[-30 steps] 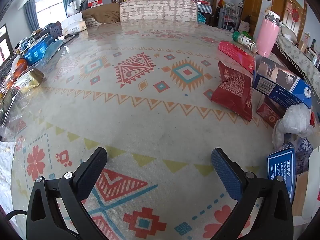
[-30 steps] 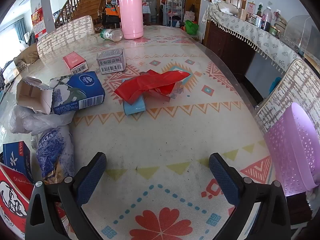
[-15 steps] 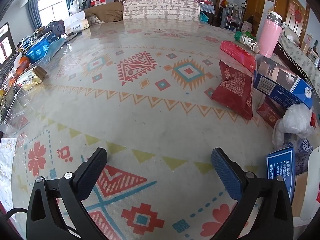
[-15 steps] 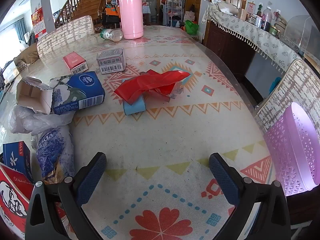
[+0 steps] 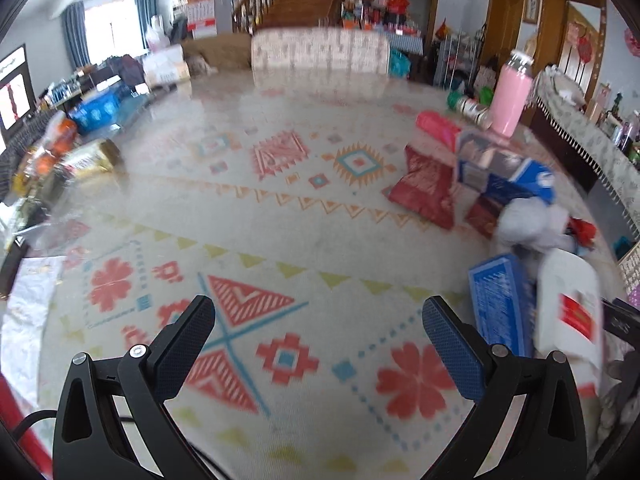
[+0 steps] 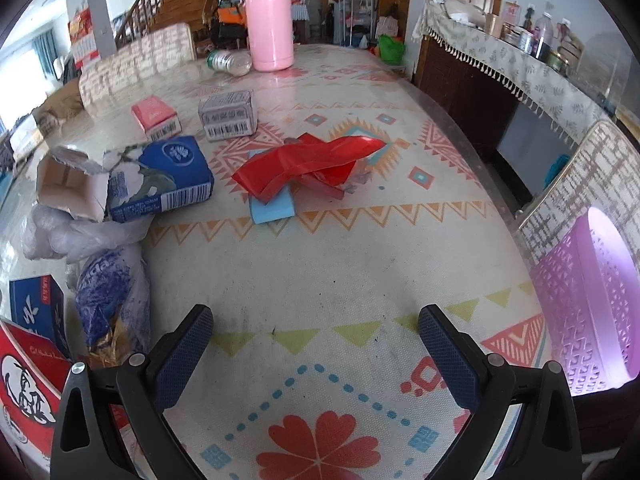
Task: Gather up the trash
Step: 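Move both tools toward the white-and-red KFC box on the table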
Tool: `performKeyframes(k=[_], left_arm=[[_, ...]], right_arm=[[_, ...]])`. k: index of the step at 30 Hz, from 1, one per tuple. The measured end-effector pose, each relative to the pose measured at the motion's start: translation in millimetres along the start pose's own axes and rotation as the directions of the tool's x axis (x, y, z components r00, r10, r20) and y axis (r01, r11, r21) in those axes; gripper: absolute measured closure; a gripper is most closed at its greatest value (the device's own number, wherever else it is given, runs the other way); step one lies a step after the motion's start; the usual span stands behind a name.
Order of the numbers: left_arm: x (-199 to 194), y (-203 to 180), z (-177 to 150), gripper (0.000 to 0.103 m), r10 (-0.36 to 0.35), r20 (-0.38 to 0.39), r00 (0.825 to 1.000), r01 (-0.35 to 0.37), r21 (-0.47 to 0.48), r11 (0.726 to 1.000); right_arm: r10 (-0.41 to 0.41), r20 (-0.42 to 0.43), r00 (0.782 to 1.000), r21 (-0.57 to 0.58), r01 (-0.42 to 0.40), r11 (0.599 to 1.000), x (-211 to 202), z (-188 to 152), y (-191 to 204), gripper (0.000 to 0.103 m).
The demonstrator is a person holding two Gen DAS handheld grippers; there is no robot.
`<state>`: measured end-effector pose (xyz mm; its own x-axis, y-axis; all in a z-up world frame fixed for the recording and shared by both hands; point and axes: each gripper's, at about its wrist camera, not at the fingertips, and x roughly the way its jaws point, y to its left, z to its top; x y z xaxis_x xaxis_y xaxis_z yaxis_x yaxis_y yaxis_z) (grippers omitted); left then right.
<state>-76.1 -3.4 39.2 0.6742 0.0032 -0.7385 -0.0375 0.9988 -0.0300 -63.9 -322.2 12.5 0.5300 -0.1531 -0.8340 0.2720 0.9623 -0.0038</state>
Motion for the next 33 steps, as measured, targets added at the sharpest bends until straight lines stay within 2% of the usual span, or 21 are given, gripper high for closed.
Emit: performKeyframes(k=[7, 11, 16, 18, 24, 33], left_arm=[[-40.0, 4.6, -17.1, 0.000, -0.014, 0.044, 0.999, 0.013, 0.012, 1.000], [-58.2, 3.7, -21.2, 0.000, 0.010, 0.075, 0.997, -0.013, 0.047, 0.999], [-78.9, -5.3, -30.2, 0.000, 0.008, 0.113, 0.994, -0.017, 0.078, 0.997], [-88.6, -9.4, -33.7, 0.000, -0.001, 0.133, 0.991, -0.011, 0.090, 0.996], [-108.2, -20.8, -42.9, 0.000, -0.027, 0.163, 0.986, 0.007, 0.123, 0.992], [-135.5, -27.6, -60.0, 0.000, -0.058, 0.210, 0.976, 0.024, 0.162, 0.986]], right_arm=[[0.039, -0.011, 0.999, -0.059, -0.040, 0.997, -3.3, -6.6, -3.1, 0.000], [0.033, -0.001, 0.999, -0.035, -0.033, 0.999, -17.3, -20.8, -6.8, 0.004], [0.004, 0.109, 0.994, -0.042, 0.001, 0.999, -58.1, -42.0, -10.9, 0.005], [0.016, 0.152, 0.988, -0.049, -0.009, 0.999, -77.8, -52.5, -9.0, 0.005], [0.049, 0.265, 0.963, -0.067, -0.033, 0.997, -125.5, -83.8, 2.6, 0.005], [0.064, 0.383, 0.921, -0.075, -0.038, 0.996, -171.3, -114.6, 13.8, 0.005]])
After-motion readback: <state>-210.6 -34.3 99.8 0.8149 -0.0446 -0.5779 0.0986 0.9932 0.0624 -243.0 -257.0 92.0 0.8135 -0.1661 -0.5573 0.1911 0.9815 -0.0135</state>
